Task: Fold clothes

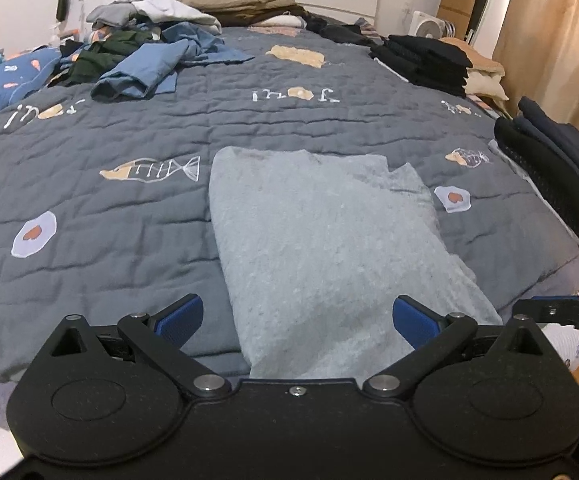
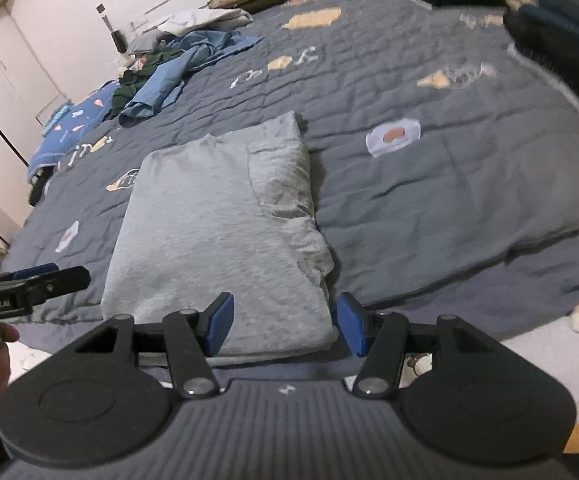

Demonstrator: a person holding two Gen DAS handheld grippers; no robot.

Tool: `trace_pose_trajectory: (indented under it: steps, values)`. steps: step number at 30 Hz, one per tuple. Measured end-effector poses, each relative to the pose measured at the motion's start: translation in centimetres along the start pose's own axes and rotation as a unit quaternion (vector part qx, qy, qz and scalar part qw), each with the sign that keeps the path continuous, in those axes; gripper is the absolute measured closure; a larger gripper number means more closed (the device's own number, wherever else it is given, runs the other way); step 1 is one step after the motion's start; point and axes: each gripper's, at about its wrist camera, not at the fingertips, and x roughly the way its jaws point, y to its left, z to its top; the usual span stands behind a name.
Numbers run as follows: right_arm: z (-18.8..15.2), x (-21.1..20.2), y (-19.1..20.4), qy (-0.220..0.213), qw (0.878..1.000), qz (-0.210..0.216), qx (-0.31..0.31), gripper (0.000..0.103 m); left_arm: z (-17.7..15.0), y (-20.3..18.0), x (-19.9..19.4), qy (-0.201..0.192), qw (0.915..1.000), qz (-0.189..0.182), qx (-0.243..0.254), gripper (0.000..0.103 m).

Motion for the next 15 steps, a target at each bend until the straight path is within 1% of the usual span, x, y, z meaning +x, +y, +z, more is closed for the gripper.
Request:
trace_pose_trajectory:
  steps: [4, 7, 9, 15]
  values:
    - [1.3, 1.7, -3.2, 0.015, 0.997, 0.062, 0.038, 0.047, 0.3, -0.3, 0.5, -0.002, 1.0, -0.006, -0.003, 0.001]
    - [2.1, 2.8, -5.3, 0.015, 0.993, 0.098, 0.059, 0.047, 0.4, -0.4, 0.7, -0.007, 1.0, 0.0, 0.003, 0.001]
    - [2.4, 3.8, -6.4, 0.025, 0.99, 0.116, 0.072, 0.047, 0.4, -0.3, 0.7, -0.011, 0.9999, 0.002, 0.002, 0.001]
    - [2.2, 6.6, -7.4, 0.055, 0.978, 0.181, 0.085, 0.047, 0.2, 0.3, 0.9, -0.008, 0.9999, 0.003, -0.008, 0.001]
